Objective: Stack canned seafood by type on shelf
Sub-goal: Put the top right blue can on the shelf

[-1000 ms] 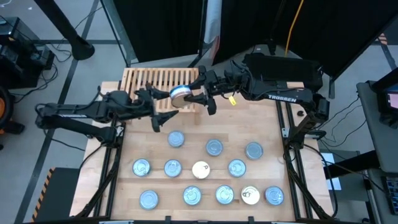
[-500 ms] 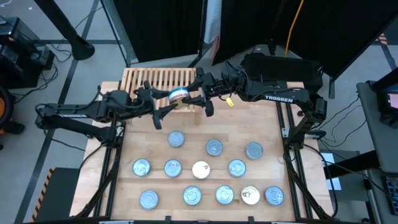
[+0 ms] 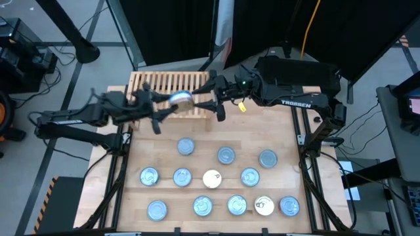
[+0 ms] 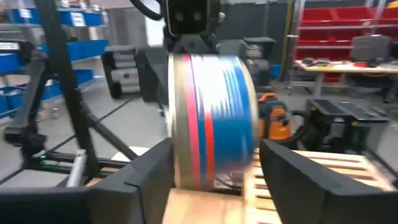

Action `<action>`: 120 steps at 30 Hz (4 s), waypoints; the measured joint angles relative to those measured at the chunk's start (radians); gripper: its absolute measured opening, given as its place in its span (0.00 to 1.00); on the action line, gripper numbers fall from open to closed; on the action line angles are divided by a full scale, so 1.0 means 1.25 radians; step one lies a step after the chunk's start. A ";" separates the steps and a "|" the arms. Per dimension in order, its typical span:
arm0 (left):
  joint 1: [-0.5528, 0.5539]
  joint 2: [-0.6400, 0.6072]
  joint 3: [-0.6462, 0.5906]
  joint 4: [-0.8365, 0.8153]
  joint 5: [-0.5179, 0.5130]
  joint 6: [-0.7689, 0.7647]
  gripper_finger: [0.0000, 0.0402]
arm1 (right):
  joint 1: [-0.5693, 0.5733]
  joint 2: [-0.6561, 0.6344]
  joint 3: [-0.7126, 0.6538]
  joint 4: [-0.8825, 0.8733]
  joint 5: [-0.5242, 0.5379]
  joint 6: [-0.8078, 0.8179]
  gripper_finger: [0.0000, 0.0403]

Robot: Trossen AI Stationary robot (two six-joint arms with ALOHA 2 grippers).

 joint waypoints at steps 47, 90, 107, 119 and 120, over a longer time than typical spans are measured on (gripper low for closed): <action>0.881 0.236 0.265 -0.863 0.484 0.022 0.50 | 0.155 -0.094 -0.046 -0.538 0.041 -0.125 0.78; 0.740 -0.215 -0.304 0.121 0.481 -0.703 0.50 | 0.157 -0.093 -0.115 -0.479 0.041 -0.170 0.78; 0.593 -0.362 -0.416 0.034 0.090 -0.766 0.50 | 0.136 -0.093 -0.115 -0.477 0.041 -0.175 0.78; 0.594 -0.475 -0.416 -0.163 -0.009 -0.801 0.50 | 0.136 -0.093 -0.115 -0.492 0.041 -0.190 0.78; 0.595 -0.479 -0.416 -0.193 -0.011 -0.801 0.51 | 0.136 -0.093 -0.115 -0.492 0.041 -0.191 0.78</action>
